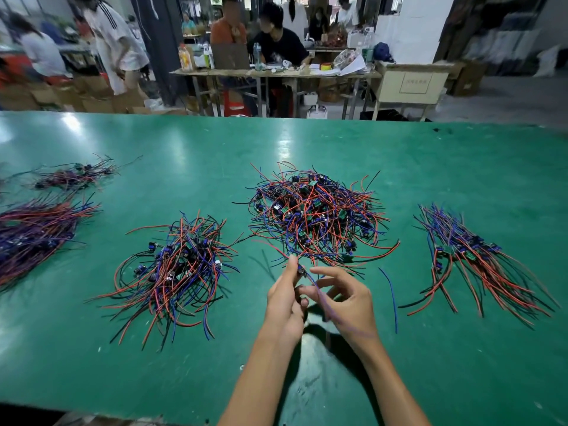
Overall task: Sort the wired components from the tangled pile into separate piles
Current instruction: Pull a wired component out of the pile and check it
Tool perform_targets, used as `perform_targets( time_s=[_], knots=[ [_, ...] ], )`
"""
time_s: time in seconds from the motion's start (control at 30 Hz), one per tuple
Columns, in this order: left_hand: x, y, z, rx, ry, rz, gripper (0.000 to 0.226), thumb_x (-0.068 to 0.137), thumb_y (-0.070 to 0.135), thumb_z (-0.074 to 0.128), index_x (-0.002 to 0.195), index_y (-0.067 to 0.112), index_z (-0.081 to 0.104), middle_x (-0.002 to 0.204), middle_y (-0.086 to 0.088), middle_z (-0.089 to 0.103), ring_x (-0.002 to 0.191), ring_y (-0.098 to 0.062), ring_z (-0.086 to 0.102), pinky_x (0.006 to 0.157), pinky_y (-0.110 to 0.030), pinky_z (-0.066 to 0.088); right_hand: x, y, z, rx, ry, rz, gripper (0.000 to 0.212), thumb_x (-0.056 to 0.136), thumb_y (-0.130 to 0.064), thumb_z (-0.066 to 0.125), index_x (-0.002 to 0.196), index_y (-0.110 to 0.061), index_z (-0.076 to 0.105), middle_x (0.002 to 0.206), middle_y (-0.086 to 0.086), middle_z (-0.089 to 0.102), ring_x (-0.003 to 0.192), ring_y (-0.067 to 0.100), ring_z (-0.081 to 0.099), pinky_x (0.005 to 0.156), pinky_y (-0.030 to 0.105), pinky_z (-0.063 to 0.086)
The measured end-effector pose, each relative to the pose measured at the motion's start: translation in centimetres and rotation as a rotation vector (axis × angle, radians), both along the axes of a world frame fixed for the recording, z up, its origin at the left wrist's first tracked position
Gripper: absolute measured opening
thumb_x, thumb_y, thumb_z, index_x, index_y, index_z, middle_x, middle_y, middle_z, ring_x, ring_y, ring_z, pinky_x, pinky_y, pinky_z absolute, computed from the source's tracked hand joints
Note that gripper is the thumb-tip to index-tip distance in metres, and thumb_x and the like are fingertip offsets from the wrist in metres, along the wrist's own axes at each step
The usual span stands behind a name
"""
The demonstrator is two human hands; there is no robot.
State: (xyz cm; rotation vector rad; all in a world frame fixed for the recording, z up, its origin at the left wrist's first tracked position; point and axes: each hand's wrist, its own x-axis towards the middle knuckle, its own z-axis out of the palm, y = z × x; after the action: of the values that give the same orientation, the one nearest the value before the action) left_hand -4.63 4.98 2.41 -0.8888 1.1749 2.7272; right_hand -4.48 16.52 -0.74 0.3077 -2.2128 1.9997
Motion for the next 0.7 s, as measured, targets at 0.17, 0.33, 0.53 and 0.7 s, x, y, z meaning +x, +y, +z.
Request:
perform_targets(
  time_s=[0.17,0.33,0.53,0.7],
  knots=[
    [1.2,1.3,-0.6,-0.039,0.047,-0.127,0.022,0.088,0.037,0.069,0.098,0.018,0.067,0.084,0.008,0.072,0.062,-0.009,0.053,0.055,-0.022,0.035,-0.4,1.0,0.0,-0.323,-0.104,-0.165,0.021,0.083,-0.037,0.074,0.085,-0.016,0.079,0.073,0.004,0.073,0.057,0.005,0.055,0.055,0.017,0.044],
    [3.1,1.8,-0.6,-0.196,0.123,0.095,0.049,0.082,0.028,0.075,0.123,0.009,0.056,0.11,-0.008,0.067,0.073,-0.008,0.058,0.06,-0.024,0.048,-0.9,1.3,-0.1,-0.505,-0.211,-0.285,0.031,0.088,-0.042,0.064,0.078,-0.013,0.07,0.06,-0.002,0.061,0.05,0.003,0.044,0.047,0.011,0.036],
    [3.8,-0.7,-0.5,-1.372,0.266,0.819,0.065,0.08,0.016,0.079,0.131,-0.002,0.043,0.135,-0.018,0.041,0.116,-0.023,0.043,0.108,-0.04,0.033,-0.9,0.9,-0.5,-0.404,-0.18,-0.268,0.033,0.084,-0.042,0.069,0.078,-0.01,0.074,0.057,-0.002,0.063,0.05,0.004,0.047,0.049,0.013,0.039],
    [2.7,0.4,-0.2,-1.404,0.524,-0.147,0.022,0.096,0.037,0.065,0.116,0.026,0.065,0.111,0.012,0.068,0.106,-0.004,0.062,0.097,-0.034,0.048,-0.8,1.0,-0.4,-0.296,-0.102,-0.164,0.026,0.086,-0.03,0.075,0.065,-0.014,0.075,0.054,0.0,0.063,0.049,0.005,0.051,0.049,0.013,0.039]
  ],
)
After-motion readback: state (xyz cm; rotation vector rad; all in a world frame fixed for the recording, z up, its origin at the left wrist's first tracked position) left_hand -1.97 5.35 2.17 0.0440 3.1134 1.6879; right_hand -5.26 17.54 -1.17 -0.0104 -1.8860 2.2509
